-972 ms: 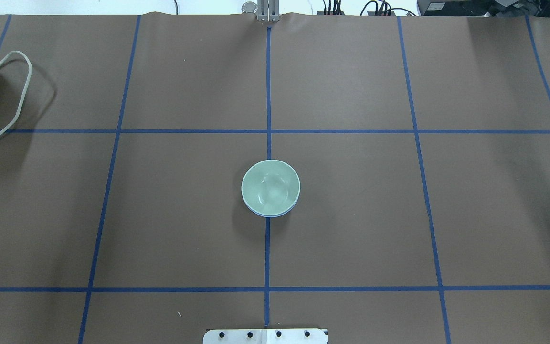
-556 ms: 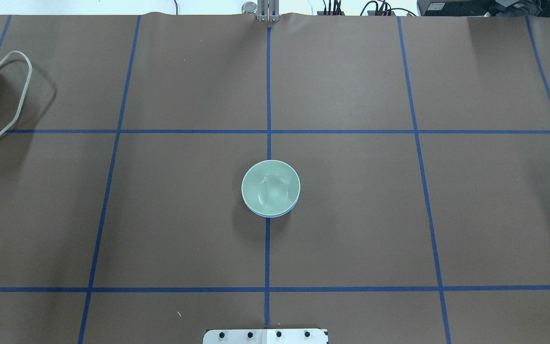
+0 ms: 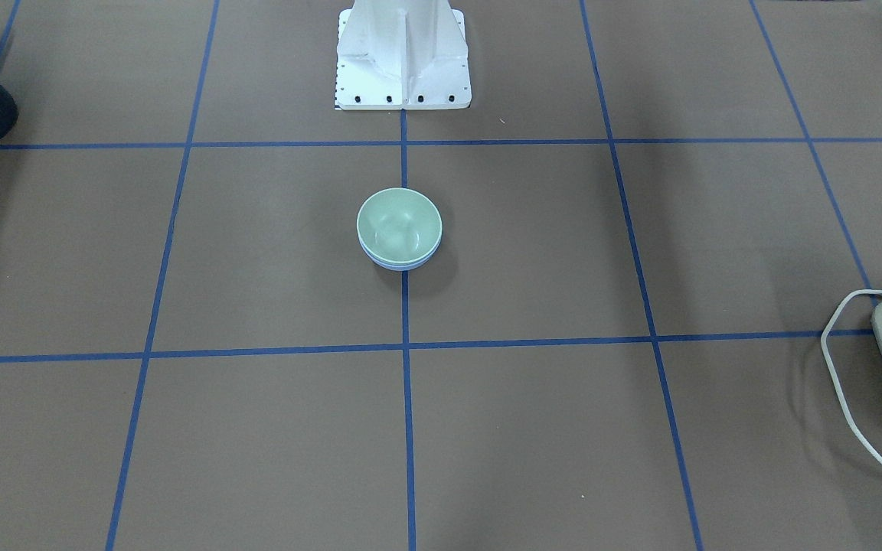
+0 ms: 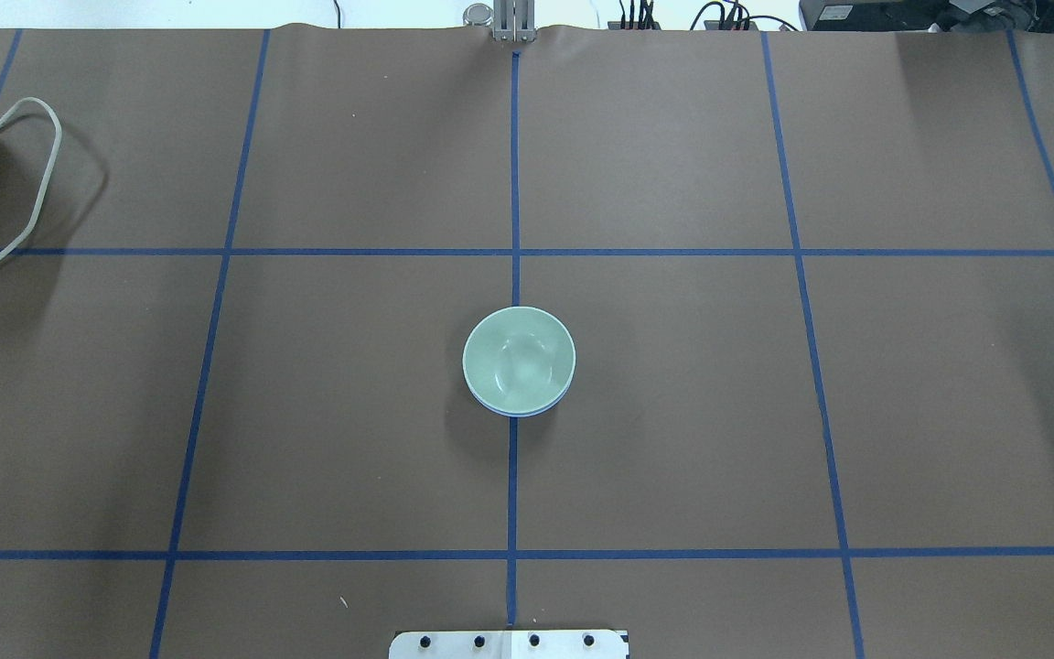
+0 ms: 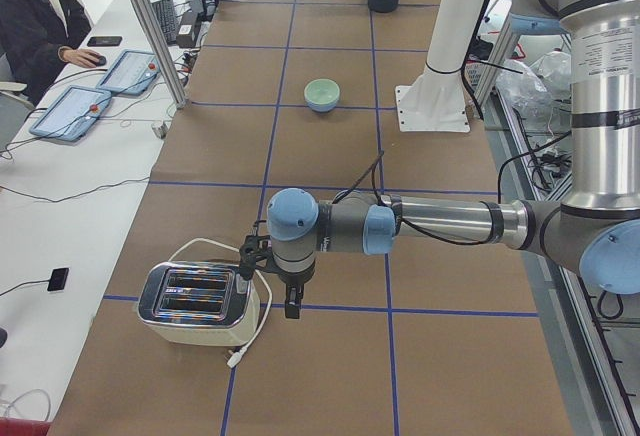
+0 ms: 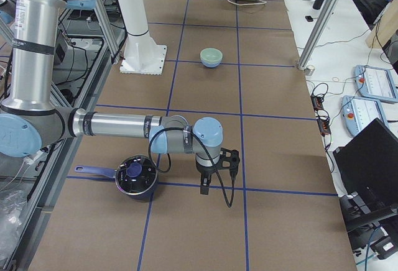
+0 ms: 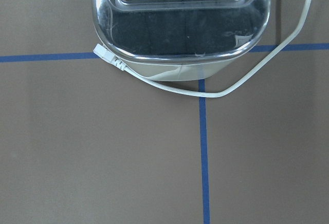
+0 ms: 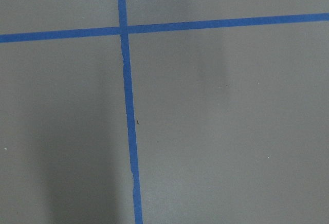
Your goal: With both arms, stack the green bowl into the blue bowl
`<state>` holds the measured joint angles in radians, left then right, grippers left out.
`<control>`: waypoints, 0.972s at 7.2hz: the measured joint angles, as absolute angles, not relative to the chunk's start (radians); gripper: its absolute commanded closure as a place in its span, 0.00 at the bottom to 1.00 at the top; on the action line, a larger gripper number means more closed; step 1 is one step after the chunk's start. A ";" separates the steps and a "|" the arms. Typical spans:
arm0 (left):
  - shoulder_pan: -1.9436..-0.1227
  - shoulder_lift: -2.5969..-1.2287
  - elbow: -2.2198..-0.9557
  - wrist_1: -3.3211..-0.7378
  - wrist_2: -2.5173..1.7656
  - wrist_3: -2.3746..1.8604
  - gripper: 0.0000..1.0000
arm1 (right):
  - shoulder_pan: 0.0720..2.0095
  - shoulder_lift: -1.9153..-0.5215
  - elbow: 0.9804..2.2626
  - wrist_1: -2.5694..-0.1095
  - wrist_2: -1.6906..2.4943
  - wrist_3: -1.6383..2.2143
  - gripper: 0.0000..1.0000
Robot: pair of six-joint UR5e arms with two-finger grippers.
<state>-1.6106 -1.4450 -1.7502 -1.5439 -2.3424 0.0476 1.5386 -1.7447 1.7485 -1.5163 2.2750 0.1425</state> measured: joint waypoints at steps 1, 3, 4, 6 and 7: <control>-1.611 -1.445 -1.751 -1.544 -2.342 0.048 0.01 | 1.533 -1.735 1.768 -1.552 2.274 0.142 0.00; -1.611 -1.445 -1.753 -1.544 -2.342 0.048 0.01 | 1.528 -1.729 1.781 -1.579 2.273 0.141 0.00; -1.611 -1.445 -1.753 -1.544 -2.342 0.048 0.01 | 1.527 -1.730 1.782 -1.579 2.274 0.141 0.00; -1.611 -1.445 -1.753 -1.544 -2.343 0.048 0.01 | 1.526 -1.732 1.781 -1.578 2.276 0.140 0.00; -1.610 -1.445 -1.753 -1.544 -2.343 0.048 0.01 | 1.526 -1.733 1.780 -1.577 2.276 0.140 0.00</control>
<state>-1.6099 -1.4450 -1.7531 -1.5441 -2.3434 0.0475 1.5264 -1.7326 1.7800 -1.5772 2.2761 0.1396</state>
